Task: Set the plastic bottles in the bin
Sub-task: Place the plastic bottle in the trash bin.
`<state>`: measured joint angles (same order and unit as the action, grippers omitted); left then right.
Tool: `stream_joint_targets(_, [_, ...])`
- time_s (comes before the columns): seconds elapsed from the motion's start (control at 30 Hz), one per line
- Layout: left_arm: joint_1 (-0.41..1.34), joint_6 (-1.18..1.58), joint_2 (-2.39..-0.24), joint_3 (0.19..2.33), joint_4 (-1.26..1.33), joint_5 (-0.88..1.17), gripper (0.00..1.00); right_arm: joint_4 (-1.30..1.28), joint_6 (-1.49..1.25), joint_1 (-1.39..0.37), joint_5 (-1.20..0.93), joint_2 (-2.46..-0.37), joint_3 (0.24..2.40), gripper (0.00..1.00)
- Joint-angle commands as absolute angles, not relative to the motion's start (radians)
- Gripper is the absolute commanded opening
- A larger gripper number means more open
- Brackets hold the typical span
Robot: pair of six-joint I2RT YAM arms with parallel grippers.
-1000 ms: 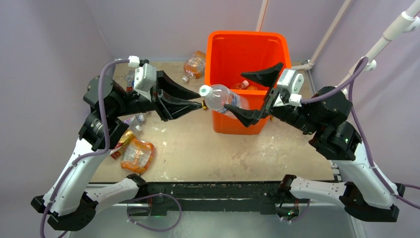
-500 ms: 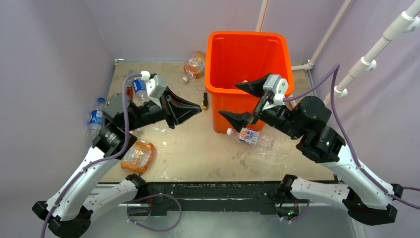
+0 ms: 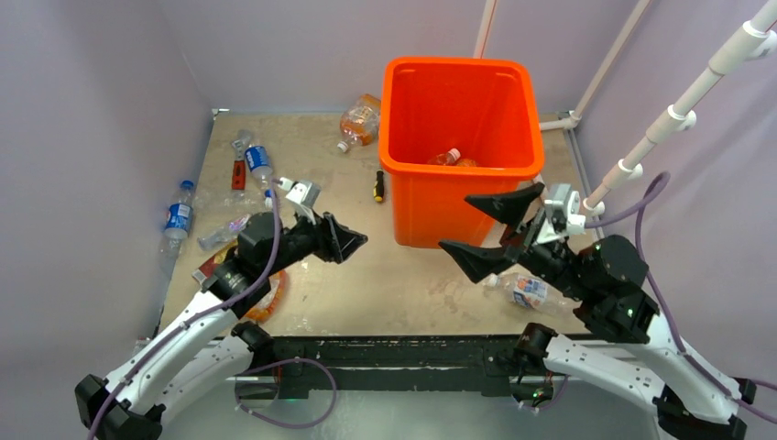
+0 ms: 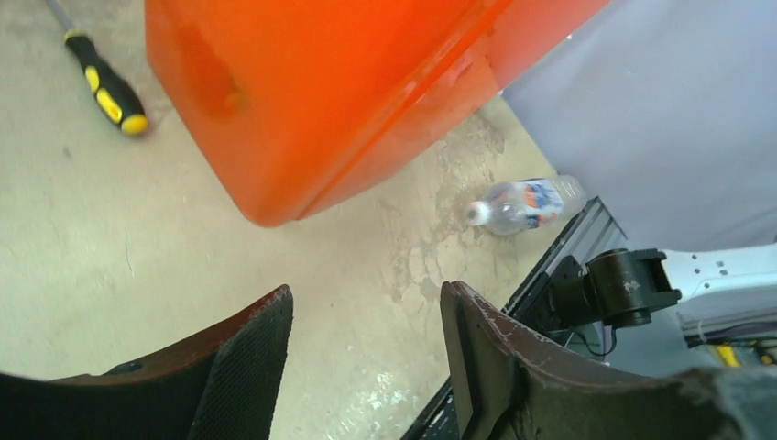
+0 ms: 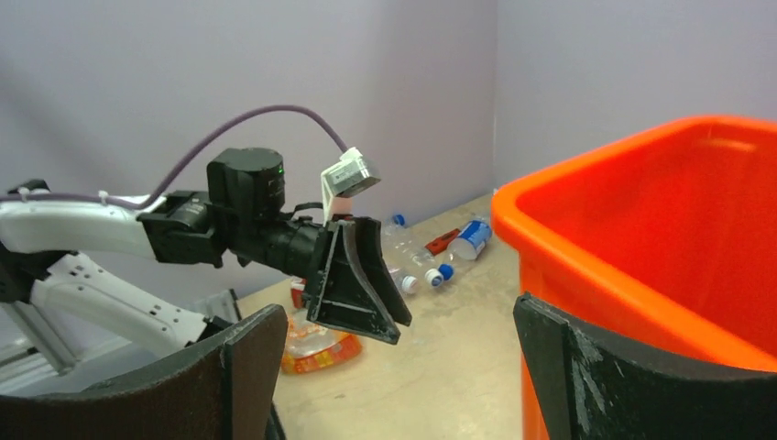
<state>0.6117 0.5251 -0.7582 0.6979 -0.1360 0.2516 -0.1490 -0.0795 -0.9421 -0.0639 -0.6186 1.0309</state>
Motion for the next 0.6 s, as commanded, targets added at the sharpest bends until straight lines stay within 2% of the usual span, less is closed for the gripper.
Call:
stream_joint_targets(0.0, [0.614,0.678,-0.623,0.578,0.077,0.176,0.61,-0.134,-0.222,-0.945,-0.004,-0.510,0.925,0.99])
stream_joint_targets(0.17, [0.615,0.755,-0.578,0.503,0.120,0.127,0.66,-0.219,-0.369,-0.945,0.178,-0.431,0.841,0.98])
stream_joint_targets(0.4, [0.615,0.853,-0.581,0.430,0.186,0.108,0.68,-0.371,-0.724,-0.944,0.448,-0.363,0.720,0.98])
stream_joint_targets(0.57, [0.615,0.873,-0.594,0.421,0.168,0.064,0.70,-0.457,-0.913,-0.945,0.544,-0.371,0.664,0.97])
